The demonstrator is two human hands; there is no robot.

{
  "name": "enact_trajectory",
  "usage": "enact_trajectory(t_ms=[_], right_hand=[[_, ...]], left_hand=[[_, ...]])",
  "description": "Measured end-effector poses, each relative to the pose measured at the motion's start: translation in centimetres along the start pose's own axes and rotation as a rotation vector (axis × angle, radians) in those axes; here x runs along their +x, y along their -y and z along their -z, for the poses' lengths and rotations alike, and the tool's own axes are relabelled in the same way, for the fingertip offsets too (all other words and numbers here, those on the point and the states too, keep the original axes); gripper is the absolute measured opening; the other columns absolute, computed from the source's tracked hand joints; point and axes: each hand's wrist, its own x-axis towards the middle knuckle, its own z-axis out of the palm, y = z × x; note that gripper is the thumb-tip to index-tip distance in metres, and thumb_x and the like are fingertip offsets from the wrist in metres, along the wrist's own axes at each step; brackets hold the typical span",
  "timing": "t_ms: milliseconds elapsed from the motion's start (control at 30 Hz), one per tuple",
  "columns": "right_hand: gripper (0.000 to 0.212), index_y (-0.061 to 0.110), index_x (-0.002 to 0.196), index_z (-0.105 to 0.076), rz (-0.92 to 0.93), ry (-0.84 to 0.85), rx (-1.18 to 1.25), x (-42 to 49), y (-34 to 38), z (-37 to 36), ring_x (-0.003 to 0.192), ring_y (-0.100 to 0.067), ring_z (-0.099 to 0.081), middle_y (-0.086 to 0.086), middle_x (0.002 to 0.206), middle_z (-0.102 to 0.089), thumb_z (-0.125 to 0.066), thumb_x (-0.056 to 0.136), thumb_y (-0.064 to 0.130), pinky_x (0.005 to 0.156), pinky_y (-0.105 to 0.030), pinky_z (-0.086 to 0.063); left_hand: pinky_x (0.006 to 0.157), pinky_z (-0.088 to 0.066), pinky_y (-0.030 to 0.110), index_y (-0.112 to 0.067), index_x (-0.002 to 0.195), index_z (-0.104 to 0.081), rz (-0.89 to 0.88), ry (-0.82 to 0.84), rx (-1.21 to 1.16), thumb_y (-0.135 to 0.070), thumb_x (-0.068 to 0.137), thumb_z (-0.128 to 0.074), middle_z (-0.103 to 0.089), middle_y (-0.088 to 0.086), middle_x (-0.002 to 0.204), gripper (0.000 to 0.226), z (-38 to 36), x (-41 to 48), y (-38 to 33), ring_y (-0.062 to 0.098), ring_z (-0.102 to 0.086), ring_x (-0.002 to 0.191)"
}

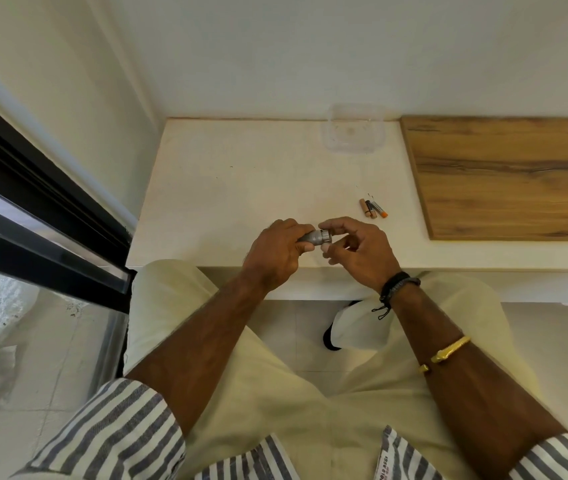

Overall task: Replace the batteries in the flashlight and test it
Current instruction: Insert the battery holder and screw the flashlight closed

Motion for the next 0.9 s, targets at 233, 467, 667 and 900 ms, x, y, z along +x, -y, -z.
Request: enact_trajectory(t_ms=[233, 467, 667, 900], right_hand=[[0.041, 0.015, 0.082, -0.073, -0.114, -0.104, -0.089, -0.15, 0.45, 0.00, 0.049, -0.015, -0.066, 0.002, 0.063, -0.070, -0.061, 0.097, 0.051, 0.054, -0.033, -0.060], [0.036, 0.021, 0.099, -0.069, -0.182, -0.048, 0.028, -0.30, 0.30, -0.01, 0.058, -0.013, -0.070, -0.001, 0.081, -0.072, -0.057, 0.096, 0.055, 0.055, -0.031, -0.059], [0.025, 0.013, 0.116, -0.071, -0.056, -0.028, 0.033, -0.05, 0.10, 0.08, 0.071, -0.019, -0.075, -0.004, 0.095, -0.076, -0.074, 0.091, 0.014, 0.064, -0.035, -0.064], [0.052, 0.016, 0.066, -0.065, -0.152, -0.107, -0.155, -0.23, 0.39, -0.15, 0.044, -0.015, -0.059, 0.004, 0.055, -0.063, -0.053, 0.100, 0.054, 0.052, -0.032, -0.054]], left_hand=[[0.078, -0.047, 0.035, -0.018, 0.121, -0.063, -0.047, 0.010, -0.007, -0.027, 0.099, -0.053, -0.066, 0.002, 0.102, 0.026, -0.13, -0.09, -0.28, 0.017, -0.052, 0.089], [0.078, -0.047, 0.036, -0.017, 0.122, -0.063, -0.029, 0.011, 0.003, -0.027, 0.100, -0.052, -0.066, 0.004, 0.104, 0.027, -0.22, -0.06, -0.45, 0.017, -0.051, 0.089], [0.080, -0.049, 0.042, -0.020, 0.120, -0.063, 0.016, 0.011, 0.022, -0.027, 0.100, -0.051, -0.065, 0.003, 0.101, 0.024, 0.21, -0.03, -0.02, 0.020, -0.052, 0.090], [0.076, -0.043, 0.032, -0.016, 0.122, -0.063, -0.084, 0.011, 0.021, -0.026, 0.099, -0.052, -0.067, 0.005, 0.102, 0.027, 0.01, -0.20, -0.73, 0.016, -0.049, 0.087]])
